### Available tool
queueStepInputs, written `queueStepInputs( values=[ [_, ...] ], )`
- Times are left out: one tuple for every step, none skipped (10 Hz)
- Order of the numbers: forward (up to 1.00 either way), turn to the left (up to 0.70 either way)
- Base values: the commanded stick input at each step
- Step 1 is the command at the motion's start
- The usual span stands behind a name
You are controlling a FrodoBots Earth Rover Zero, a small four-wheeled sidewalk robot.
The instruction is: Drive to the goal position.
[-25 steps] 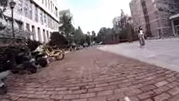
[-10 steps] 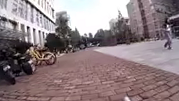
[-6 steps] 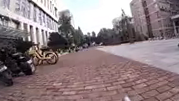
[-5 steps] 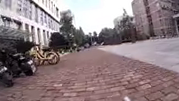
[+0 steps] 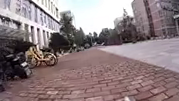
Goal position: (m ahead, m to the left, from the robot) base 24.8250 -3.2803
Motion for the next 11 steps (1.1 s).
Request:
queueStepInputs(
  values=[
    [0.70, 0.00],
    [0.70, 0.01],
    [0.70, 0.02],
    [0.70, 0.13],
    [0.70, 0.14],
    [0.70, 0.14],
    [0.70, 0.14],
    [0.70, 0.14],
    [0.70, 0.14],
    [0.70, 0.14],
    [0.70, 0.14]
  ],
)
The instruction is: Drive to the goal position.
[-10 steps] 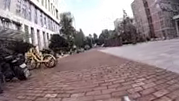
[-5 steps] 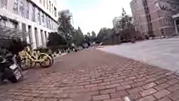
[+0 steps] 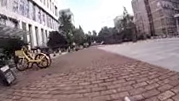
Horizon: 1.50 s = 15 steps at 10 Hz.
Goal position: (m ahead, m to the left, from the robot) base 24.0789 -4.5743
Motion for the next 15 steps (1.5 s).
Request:
queueStepInputs(
  values=[
    [0.70, 0.14],
    [0.70, 0.14],
    [0.70, 0.14],
    [0.70, 0.14],
    [0.70, 0.14],
    [0.70, 0.14],
    [0.70, 0.14],
    [0.70, 0.14],
    [0.70, 0.14],
    [0.70, 0.14],
    [0.70, 0.14],
    [0.70, 0.14],
    [0.70, 0.00],
    [0.70, 0.00],
    [0.70, 0.00]
  ],
)
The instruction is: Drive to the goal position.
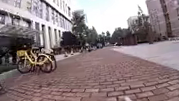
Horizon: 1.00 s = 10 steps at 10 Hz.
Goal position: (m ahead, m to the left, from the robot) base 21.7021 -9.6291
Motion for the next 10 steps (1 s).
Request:
queueStepInputs(
  values=[
    [0.70, 0.00],
    [0.70, 0.00],
    [0.70, 0.00],
    [0.70, 0.00],
    [0.70, 0.00],
    [0.70, 0.00],
    [0.70, 0.00],
    [0.70, 0.00],
    [0.70, 0.00],
    [0.70, 0.00]
  ],
)
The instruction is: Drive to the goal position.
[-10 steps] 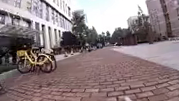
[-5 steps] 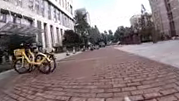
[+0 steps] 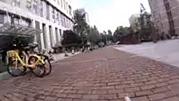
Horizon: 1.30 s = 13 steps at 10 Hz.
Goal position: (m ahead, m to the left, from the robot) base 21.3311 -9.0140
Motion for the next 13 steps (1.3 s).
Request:
queueStepInputs(
  values=[
    [0.70, 0.00],
    [0.70, 0.00],
    [0.70, 0.00],
    [0.70, 0.00],
    [0.70, 0.00],
    [0.70, 0.00],
    [0.70, 0.00],
    [0.70, 0.00],
    [0.70, 0.00],
    [0.70, 0.00],
    [0.70, 0.00],
    [0.70, 0.00],
    [0.70, 0.00]
  ],
)
